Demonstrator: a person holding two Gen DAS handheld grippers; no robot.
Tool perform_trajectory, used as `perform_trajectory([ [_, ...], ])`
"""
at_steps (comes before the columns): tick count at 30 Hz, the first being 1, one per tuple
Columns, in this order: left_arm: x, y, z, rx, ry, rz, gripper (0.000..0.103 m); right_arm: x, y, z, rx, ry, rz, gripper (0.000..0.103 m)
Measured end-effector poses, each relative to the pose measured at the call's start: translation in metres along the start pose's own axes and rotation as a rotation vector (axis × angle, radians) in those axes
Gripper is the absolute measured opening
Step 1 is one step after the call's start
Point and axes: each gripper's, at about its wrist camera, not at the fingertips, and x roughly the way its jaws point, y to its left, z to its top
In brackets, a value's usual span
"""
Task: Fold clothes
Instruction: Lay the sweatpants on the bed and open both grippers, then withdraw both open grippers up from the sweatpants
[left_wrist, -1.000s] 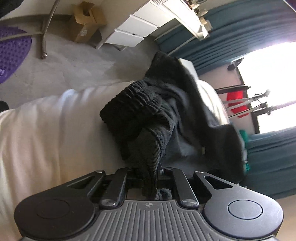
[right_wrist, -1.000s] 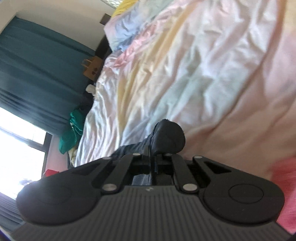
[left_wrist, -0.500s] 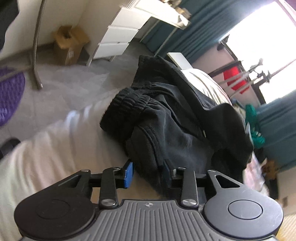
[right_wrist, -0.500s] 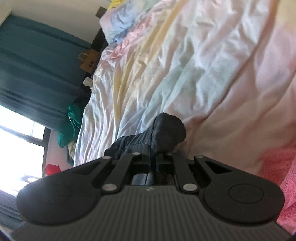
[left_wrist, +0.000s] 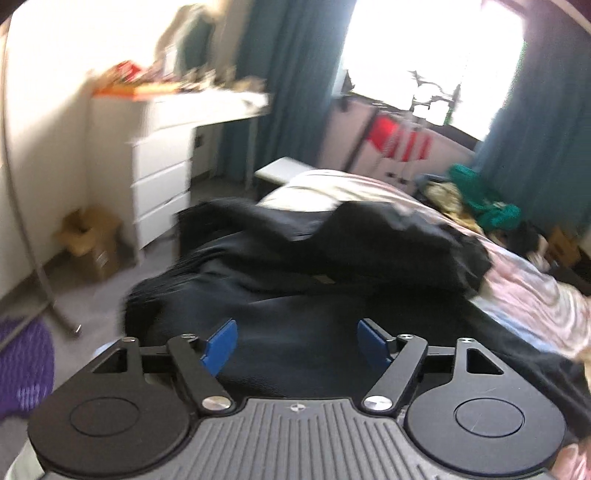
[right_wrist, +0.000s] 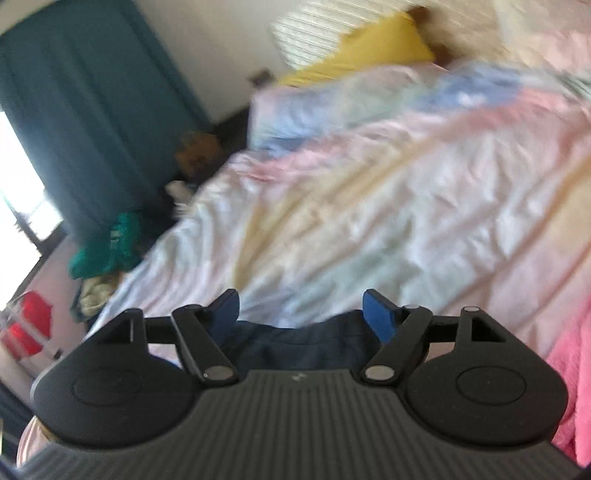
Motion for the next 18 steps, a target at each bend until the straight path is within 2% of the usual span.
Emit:
perform_trajectory([
  [2,0.012,-0.031,0.001,0.040,0.007,-0.045,0.076,-0.009,0.011,-0.003,-0.049,0.011,0.075,0.077],
  [7,0.046,-0.097,0.006,0.097,0.001,-0.120,0.077,-0.024,0.049,-0.032,-0.163,0.119,0.273,0.076],
  [12,0.086,-0.151,0.001,0.158,-0.013,-0.157,0.078,-0.039,0.087,-0.061,-0.278,0.228,0.472,0.076],
  [15,0.120,-0.167,-0.017,0.209,-0.024,-0.157,0.078,-0.048,0.109,-0.080,-0.348,0.284,0.578,0.076],
  [18,0.151,-0.166,-0.036,0.204,0.011,-0.147,0.078,-0.057,0.125,-0.102,-0.427,0.299,0.629,0.076],
])
